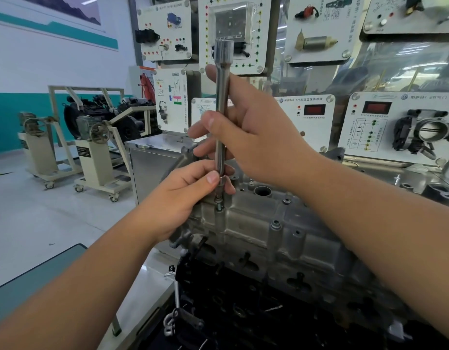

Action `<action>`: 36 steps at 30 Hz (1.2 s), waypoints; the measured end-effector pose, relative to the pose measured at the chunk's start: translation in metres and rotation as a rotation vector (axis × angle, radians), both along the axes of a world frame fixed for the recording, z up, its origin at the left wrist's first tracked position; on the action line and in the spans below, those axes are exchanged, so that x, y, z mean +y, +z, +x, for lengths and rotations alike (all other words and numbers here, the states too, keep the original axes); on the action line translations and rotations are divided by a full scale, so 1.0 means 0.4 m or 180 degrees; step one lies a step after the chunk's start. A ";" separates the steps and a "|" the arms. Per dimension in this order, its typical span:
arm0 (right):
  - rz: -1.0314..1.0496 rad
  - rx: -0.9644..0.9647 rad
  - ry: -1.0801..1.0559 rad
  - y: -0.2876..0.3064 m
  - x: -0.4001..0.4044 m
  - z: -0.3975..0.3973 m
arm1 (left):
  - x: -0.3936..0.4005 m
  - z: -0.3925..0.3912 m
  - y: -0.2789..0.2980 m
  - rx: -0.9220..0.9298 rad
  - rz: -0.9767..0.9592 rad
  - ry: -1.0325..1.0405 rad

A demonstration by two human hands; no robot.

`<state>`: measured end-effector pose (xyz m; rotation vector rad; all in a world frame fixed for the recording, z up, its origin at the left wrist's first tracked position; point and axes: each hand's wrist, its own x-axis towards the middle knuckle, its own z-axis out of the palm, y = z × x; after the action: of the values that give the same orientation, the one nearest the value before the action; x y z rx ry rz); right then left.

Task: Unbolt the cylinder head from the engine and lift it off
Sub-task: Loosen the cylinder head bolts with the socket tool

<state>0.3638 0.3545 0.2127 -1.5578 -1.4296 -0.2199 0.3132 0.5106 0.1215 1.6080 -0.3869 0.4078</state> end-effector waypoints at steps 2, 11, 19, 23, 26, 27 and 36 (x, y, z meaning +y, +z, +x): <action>-0.0033 -0.0017 0.0016 -0.004 0.000 -0.001 | 0.000 -0.001 0.002 -0.0045 -0.0070 -0.0043; 0.0200 -0.0096 0.0016 -0.001 0.000 0.006 | -0.007 0.002 0.002 0.0004 -0.0073 0.0098; 0.0448 -0.0170 -0.0177 -0.008 0.004 0.013 | -0.011 0.006 0.003 -0.0125 -0.0163 0.0163; 0.0066 -0.0145 -0.0077 -0.002 0.001 0.012 | -0.005 -0.001 0.003 0.0006 -0.0152 0.0078; 0.0050 -0.0127 -0.0135 -0.004 0.002 0.011 | -0.003 -0.002 0.005 0.0056 -0.0205 0.0023; 0.0133 -0.0138 -0.0171 -0.004 0.002 0.010 | -0.005 -0.001 0.005 0.0028 -0.0227 0.0045; 0.0212 -0.0141 -0.0022 0.004 0.000 0.008 | -0.006 -0.002 0.006 0.0097 -0.0141 0.0088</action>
<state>0.3671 0.3547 0.2143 -1.5122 -1.4371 -0.3051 0.3124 0.5083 0.1239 1.5760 -0.3307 0.4100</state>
